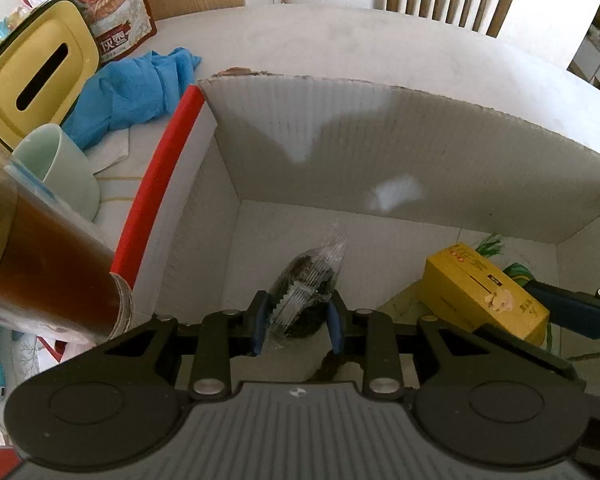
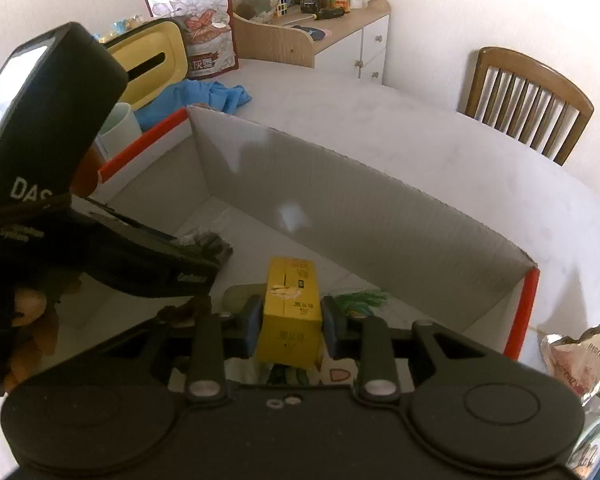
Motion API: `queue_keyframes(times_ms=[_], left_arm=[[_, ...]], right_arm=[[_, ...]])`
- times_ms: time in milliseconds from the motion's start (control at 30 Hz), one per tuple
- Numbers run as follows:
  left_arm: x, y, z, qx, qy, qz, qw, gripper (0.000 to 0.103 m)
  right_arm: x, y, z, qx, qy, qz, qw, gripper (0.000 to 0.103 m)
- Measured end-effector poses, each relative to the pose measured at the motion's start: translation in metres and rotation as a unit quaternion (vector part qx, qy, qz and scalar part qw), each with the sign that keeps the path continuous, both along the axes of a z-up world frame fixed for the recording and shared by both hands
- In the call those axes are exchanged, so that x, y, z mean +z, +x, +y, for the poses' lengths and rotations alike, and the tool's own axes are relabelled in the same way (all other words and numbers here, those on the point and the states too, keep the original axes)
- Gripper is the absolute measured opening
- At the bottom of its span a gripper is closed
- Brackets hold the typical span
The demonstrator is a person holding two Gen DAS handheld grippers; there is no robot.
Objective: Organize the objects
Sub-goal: 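Lower both grippers into the box and open them to release bag and yellow box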
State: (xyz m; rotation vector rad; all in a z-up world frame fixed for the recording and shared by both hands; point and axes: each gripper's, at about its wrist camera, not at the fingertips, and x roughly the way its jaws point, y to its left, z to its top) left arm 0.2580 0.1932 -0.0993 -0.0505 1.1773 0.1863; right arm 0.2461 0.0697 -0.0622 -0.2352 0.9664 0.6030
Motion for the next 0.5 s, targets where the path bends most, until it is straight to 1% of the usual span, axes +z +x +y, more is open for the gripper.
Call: queue_keyframes(times_ms=[133,300,367,400,467,500], left_arm=[[0.001,-0.002,0.002,0.004,-0.002,0.0,1.0,0.03],[0.009,-0.01,0.0,0.008,-0.01,-0.016,0.9998,0.031],[0.013,-0.014,-0.001,0.008,-0.013,-0.024,0.9996,0.039],[0.016,-0.017,-0.002,0.01,-0.013,-0.031,0.9994,0.046],[0.021,-0.022,-0.004,0.011,-0.018,-0.042,0.9989,0.05],[0.023,-0.024,-0.005,0.012,-0.016,-0.047,0.9987,0.055]], right_arm=[[0.001,-0.002,-0.005,-0.003,0.001,-0.001,1.0,0.031],[0.009,-0.008,-0.015,-0.002,0.014,-0.008,1.0,0.032],[0.014,-0.009,-0.021,0.0,0.024,-0.01,1.0,0.033],[0.017,-0.011,-0.025,0.001,0.032,-0.009,0.999,0.034],[0.022,-0.013,-0.031,0.003,0.042,-0.008,0.999,0.035],[0.024,-0.015,-0.035,0.005,0.047,-0.008,0.999,0.037]])
